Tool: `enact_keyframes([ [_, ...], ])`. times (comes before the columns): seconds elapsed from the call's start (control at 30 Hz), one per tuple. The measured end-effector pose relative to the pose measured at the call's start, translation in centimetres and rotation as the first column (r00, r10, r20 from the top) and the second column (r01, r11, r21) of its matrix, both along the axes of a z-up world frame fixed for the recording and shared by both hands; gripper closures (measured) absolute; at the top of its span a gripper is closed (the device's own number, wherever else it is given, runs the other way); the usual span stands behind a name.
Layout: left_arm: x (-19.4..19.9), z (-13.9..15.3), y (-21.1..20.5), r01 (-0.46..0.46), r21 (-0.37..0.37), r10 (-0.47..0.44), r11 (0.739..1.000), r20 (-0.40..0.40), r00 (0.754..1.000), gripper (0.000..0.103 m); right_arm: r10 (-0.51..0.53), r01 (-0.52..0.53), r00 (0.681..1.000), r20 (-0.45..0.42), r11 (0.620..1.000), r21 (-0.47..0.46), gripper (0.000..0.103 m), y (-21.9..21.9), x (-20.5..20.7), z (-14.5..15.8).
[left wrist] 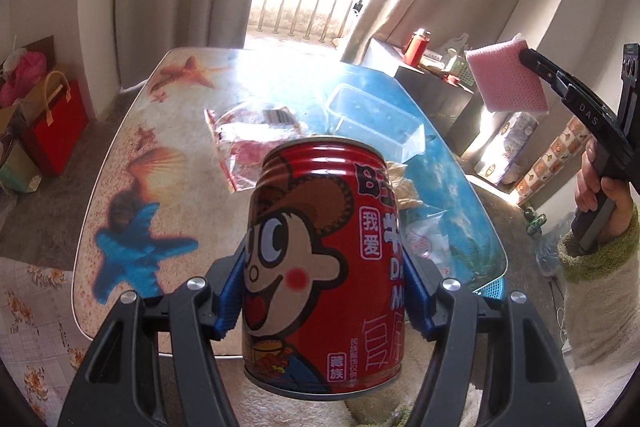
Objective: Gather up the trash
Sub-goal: 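Carry the can and sponge over the blue wastebasket with both tools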
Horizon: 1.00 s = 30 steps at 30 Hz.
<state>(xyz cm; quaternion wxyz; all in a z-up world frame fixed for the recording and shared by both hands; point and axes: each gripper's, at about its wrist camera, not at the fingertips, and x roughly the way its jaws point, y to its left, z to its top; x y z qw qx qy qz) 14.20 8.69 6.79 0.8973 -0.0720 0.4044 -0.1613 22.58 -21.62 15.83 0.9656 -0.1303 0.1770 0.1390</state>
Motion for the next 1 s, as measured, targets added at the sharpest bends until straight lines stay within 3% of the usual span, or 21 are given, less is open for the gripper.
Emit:
enact_keyframes([
  [0.13, 0.1, 2.6, -4.2, 0.136, -0.016, -0.135, 0.991, 0.054, 0.989, 0.039, -0.138, 0.137, 0.990, 0.029, 0.990, 0.035, 0.087, -4.8, -4.2, 0.7],
  [0.23, 0.3, 3.9, -8.7, 0.257, -0.027, -0.255, 0.966, 0.066, 0.965, 0.039, -0.259, 0.256, 0.966, 0.026, 0.964, 0.069, 0.087, -9.2, -7.4, 0.3],
  [0.37, 0.3, 4.8, -16.2, 0.422, -0.046, -0.419, 0.905, 0.060, 0.906, 0.039, -0.398, 0.398, 0.917, -0.032, 0.908, 0.132, 0.087, -15.5, -11.4, -1.7],
  [0.53, 0.4, 3.6, -26.2, 0.570, -0.077, -0.571, 0.818, -0.002, 0.821, 0.039, -0.523, 0.545, 0.837, -0.161, 0.825, 0.151, 0.087, -22.1, -14.6, -7.0],
  [0.67, 0.4, 0.9, -34.0, 0.640, -0.122, -0.651, 0.759, -0.096, 0.753, 0.039, -0.554, 0.624, 0.775, -0.305, 0.747, 0.230, 0.087, -27.1, -16.1, -11.9],
  [0.77, 0.4, -2.6, -39.1, 0.659, -0.157, -0.677, 0.735, -0.198, 0.708, 0.039, -0.537, 0.660, 0.743, -0.400, 0.685, 0.307, 0.087, -30.1, -16.5, -15.6],
  [0.9, 1.5, -8.4, -44.9, 0.639, -0.182, -0.657, 0.747, -0.349, 0.668, 0.039, -0.495, 0.700, 0.705, -0.507, 0.599, 0.389, 0.087, -33.5, -16.5, -20.1],
  [1.0, 2.5, -12.6, -48.7, 0.619, -0.161, -0.619, 0.768, -0.430, 0.657, 0.039, -0.462, 0.723, 0.682, -0.567, 0.545, 0.425, 0.087, -35.4, -15.6, -23.0],
])
